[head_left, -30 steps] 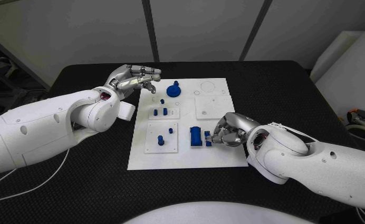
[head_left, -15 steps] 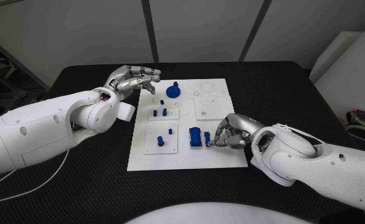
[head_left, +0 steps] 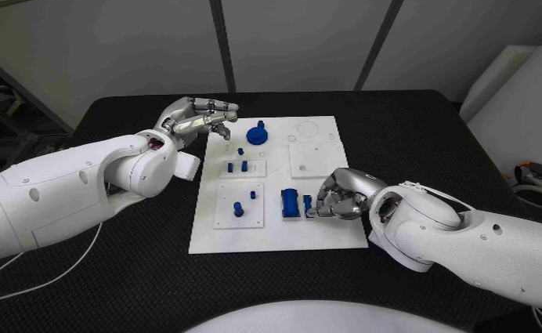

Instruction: Assemble the parts on the task board

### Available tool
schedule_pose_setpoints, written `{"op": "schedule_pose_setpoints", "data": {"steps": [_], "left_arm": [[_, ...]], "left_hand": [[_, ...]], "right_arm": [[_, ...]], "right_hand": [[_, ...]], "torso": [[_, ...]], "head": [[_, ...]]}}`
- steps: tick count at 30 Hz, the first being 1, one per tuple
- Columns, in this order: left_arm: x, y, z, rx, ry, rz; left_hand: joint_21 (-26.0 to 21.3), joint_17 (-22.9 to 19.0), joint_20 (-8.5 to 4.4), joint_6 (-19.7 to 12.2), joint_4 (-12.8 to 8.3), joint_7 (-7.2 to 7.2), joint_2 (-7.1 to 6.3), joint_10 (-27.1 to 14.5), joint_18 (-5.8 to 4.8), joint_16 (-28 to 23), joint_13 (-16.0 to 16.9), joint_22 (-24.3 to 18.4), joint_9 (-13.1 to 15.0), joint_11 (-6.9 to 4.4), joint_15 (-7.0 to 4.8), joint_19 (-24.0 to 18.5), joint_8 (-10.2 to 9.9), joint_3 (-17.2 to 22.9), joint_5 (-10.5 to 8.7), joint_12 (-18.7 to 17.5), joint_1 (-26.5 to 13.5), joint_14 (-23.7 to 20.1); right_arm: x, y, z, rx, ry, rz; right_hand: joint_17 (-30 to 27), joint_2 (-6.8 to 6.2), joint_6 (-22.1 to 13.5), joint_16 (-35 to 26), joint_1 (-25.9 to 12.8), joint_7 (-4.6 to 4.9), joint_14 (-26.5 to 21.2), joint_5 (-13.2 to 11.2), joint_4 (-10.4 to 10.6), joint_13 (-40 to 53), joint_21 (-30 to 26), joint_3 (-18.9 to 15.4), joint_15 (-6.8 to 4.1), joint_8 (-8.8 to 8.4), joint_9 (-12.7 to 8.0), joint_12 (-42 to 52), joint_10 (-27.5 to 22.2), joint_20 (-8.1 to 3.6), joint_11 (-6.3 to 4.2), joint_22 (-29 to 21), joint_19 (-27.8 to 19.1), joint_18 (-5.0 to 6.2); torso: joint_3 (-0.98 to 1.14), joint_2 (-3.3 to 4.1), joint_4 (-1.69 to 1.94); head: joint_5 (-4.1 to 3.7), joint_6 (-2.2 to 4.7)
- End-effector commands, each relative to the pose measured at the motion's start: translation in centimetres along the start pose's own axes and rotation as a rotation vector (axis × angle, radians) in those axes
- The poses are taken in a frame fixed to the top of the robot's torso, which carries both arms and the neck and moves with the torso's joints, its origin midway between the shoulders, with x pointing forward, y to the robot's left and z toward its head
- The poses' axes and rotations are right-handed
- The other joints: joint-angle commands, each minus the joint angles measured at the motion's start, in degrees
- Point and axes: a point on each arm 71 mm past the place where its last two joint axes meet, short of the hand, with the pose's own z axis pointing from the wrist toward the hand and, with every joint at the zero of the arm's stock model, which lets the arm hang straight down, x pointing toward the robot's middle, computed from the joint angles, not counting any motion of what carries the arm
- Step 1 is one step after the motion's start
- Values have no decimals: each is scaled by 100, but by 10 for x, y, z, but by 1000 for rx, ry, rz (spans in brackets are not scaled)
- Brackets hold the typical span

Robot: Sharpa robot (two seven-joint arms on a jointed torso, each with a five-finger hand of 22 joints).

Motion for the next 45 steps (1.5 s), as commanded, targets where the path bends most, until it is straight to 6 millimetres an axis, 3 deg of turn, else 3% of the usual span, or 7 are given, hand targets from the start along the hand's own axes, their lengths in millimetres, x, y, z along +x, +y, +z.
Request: {"op": "schedule_pose_setpoints", "data": {"steps": [1,18,25,30,34,40,45], "left_arm": [[1,-1,0,3,11,-4],[1,1,-1,-1,9,-5],[0,3,-1,0,4,-5],[-3,5,1,9,-17,-19],[-9,7,5,20,-60,-53],[-21,11,16,48,-153,-112],[-28,15,28,78,-228,-135]], "left_hand": [[-34,-6,-4,-4,-3,-18,37,-26,33,-5,8,-9,5,0,-3,-22,23,-27,-5,26,-21,-55],[-34,-6,-4,-4,-3,-18,37,-26,33,-5,8,-9,5,0,-3,-22,23,-27,-5,26,-21,-55],[-42,-11,-1,-14,2,-15,40,-38,32,-3,9,-11,3,3,0,-26,25,-34,-5,38,-27,-64],[-215,-111,34,-41,60,-13,25,-88,23,-180,9,-99,0,14,33,-200,47,-87,-4,84,-107,-254],[-589,-373,109,-69,129,8,20,-181,4,-704,-39,-323,-2,60,113,-547,75,-118,-2,48,-170,-562],[-1606,-1102,370,-156,300,-36,-6,-85,-9,-2378,-281,-1107,-9,112,312,-1201,27,-61,0,-339,-243,-677],[-2585,-1514,657,-123,450,-76,-71,206,66,-3906,-282,-2112,-9,185,486,-1522,-183,-13,-41,-1142,-204,-421]], "right_arm": [[1,0,2,-3,9,-21],[-3,6,0,-60,-48,9],[-7,6,-6,-152,-29,159],[-24,-6,7,-241,2,396],[-44,-25,27,-246,-33,584],[-81,-48,62,-243,-168,809],[-102,-58,83,-253,-271,912]], "right_hand": [[1144,31,-42,-2,71,-3,506,-23,-11,149,-16,-37,-15,41,10,-8,4,16,14,2,-27,-69],[1132,98,-62,-9,98,4,504,-12,31,129,-43,-100,-16,44,21,-46,-12,14,17,-22,-45,-62],[425,132,-435,-466,293,167,320,204,52,-392,-742,-209,81,-178,-62,-837,-456,83,146,-756,-598,111],[-1313,231,-743,-1934,805,365,-238,295,-70,-2006,-2689,-204,243,-488,-224,-3117,-1708,240,329,-2641,-1976,504],[-3662,359,-958,-4564,1358,554,-1551,201,-140,-3050,-3687,-45,473,-781,-462,-4413,-2471,425,542,-3319,-2659,497],[-4585,389,-772,-6296,1729,662,-2324,173,25,-4678,-4827,89,819,-1077,-898,-5595,-2301,766,756,-4053,-3267,445],[-5635,322,-521,-7682,1807,795,-2086,144,132,-6237,-5837,201,962,-1513,-1483,-6241,-1805,1135,873,-4850,-3206,580]], "torso": [[-1,6,0],[2,-18,-14],[-12,-36,-12],[-55,-135,-27],[-95,-227,-40],[-128,-353,-81],[-132,-431,-91]], "head": [[10,-11],[21,-11],[-11,39],[-41,84],[-56,164],[-45,280],[-21,401]]}}
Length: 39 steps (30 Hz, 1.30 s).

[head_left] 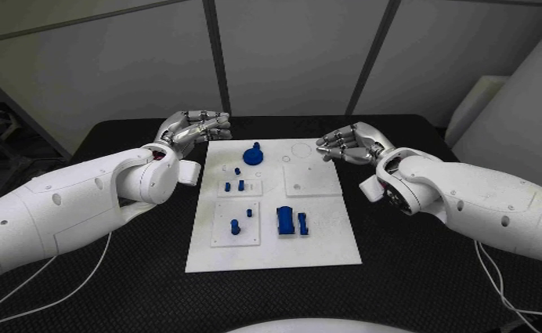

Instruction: Assemble the parts on the task board

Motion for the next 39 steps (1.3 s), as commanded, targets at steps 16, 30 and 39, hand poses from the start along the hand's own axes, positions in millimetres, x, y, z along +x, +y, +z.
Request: {"op": "schedule_pose_setpoints", "data": {"steps": [16,30,39], "left_arm": [[-1,5,17,48,-135,-39],[54,12,-20,54,-173,56],[73,12,-36,64,-187,88]], "left_hand": [[-872,-599,-303,-2164,-81,-460,321,-2377,-303,-1972,-360,-2070,-387,-69,-2,-2079,-787,-1122,-638,-1458,-2759,-2236],[-872,-599,-751,-3694,-81,-972,768,-4003,-1008,-2493,-360,-2684,-387,-744,-602,-3138,-787,-1570,-1075,-1458,-4854,-3682],[-872,-599,-1344,-4350,-81,-972,768,-4700,-1008,-2493,-360,-2948,-387,-744,-602,-3583,-787,-1755,-1656,-1458,-5752,-4302]], "right_arm": [[-9,-3,25,-57,-107,194],[23,15,-11,-53,-269,328],[37,21,-31,-17,-334,368]], "right_hand": [[-1567,-107,-2136,-1495,-3599,-305,-2384,-452,-685,-1752,-1528,493,-11,-499,-1145,-1030,-2289,-249,-136,-1672,-1620,-296],[-2163,-107,-3650,-1495,-6064,-1000,-4004,-791,-1067,-1752,-2058,493,-514,-499,-1705,-1030,-3972,-660,-698,-2144,-2893,-518],[-2163,-107,-4307,-1495,-7137,-1000,-4708,-1244,-1583,-1752,-2058,493,-514,-499,-1705,-1030,-4702,-1205,-698,-2348,-3439,-982]], "torso": [[23,-154,21],[172,-240,275],[172,-240,275]], "head": [[62,250],[37,700],[37,700]]}}
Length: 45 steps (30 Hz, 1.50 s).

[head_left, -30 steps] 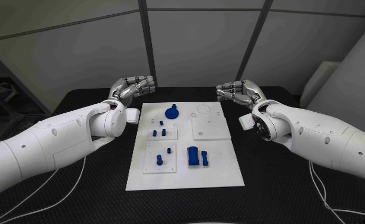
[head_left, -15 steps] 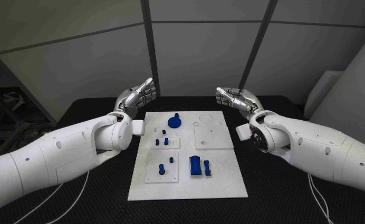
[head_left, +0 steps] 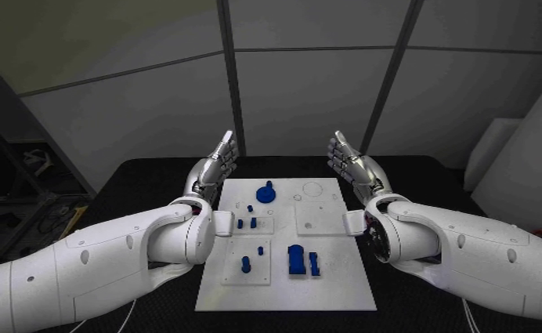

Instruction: Assemble the parts on the task board

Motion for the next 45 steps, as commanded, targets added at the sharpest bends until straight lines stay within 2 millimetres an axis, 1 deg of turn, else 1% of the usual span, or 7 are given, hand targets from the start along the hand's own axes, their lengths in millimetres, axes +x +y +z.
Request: {"op": "schedule_pose_setpoints", "data": {"steps": [1,8,29,30,32,37,45], "left_arm": [[-3,-5,-1,56,-55,60],[-3,-5,-1,56,-55,60],[-3,-5,-1,56,-55,60],[-3,-5,-1,56,-55,60],[-3,-5,-1,56,-55,60],[-3,-5,-1,56,-55,60],[-3,-5,-1,56,-55,60]], "left_hand": [[-34,-10,-562,-647,-7,-41,22,-683,-29,-66,-11,-258,-13,-123,-80,-448,-25,-586,-563,-34,-882,-608],[-34,-10,-562,-981,-7,-41,22,-1042,-29,-66,-11,-784,-13,-123,-80,-684,-25,-586,-563,-34,-1337,-926],[-34,-10,-562,-1522,-7,-41,22,-1616,-29,-66,-11,-784,-13,-123,-80,-1366,-25,-586,-563,-34,-2092,-1433],[-34,-10,-562,-1959,-7,-41,22,-1669,-29,-66,-11,-784,-13,-123,-80,-1366,-25,-586,-563,-34,-2155,-1849],[-34,-10,-562,-1959,-7,-41,22,-2080,-29,-66,-11,-784,-13,-123,-80,-1366,-25,-586,-563,-34,-2680,-1849],[-34,-10,-562,-1959,-7,-41,22,-2080,-29,-66,-11,-784,-13,-123,-80,-1366,-25,-586,-563,-34,-2680,-1849],[-34,-10,-562,-1959,-7,-41,22,-2080,-29,-66,-11,-784,-13,-123,-80,-1366,-25,-586,-563,-34,-2680,-1849]], "right_arm": [[-6,2,-3,-8,-111,10],[-6,2,-3,-8,-112,10],[-6,2,-3,-8,-112,10],[-6,2,-3,-8,-112,10],[-6,2,-3,-8,-112,10],[-6,2,-3,-8,-112,10],[-6,2,-3,-8,-112,10]], "right_hand": [[-78,-4,-644,-25,-1052,-144,-687,-235,-421,-10,-77,4,-40,-44,-57,-41,-716,-484,-59,-201,-542,-524],[-78,-4,-975,-25,-1588,-144,-1039,-235,-421,-10,-77,4,-40,-44,-57,-41,-1085,-484,-59,-607,-810,-524],[-78,-4,-1508,-25,-2498,-144,-1626,-235,-421,-10,-77,4,-40,-44,-57,-41,-1693,-484,-59,-607,-1643,-524],[-78,-4,-1530,-25,-2509,-144,-1640,-235,-421,-10,-77,4,-40,-44,-57,-41,-1700,-484,-59,-607,-1643,-524],[-78,-4,-1949,-25,-2562,-144,-1654,-235,-421,-10,-77,4,-40,-44,-57,-41,-1738,-484,-59,-607,-1643,-524],[-78,-4,-1949,-25,-3181,-144,-2082,-235,-421,-10,-77,4,-40,-44,-57,-41,-2170,-484,-59,-607,-1643,-524],[-78,-4,-1949,-25,-3181,-144,-2082,-235,-421,-10,-77,4,-40,-44,-57,-41,-2170,-484,-59,-607,-1643,-524]], "torso": [[4,-2,7],[4,-2,7],[4,-2,7],[4,-2,7],[4,-2,7],[4,-2,7],[4,-2,7]], "head": [[1,-1],[1,-1],[1,-1],[1,-1],[1,-1],[1,-1],[1,-1]]}}
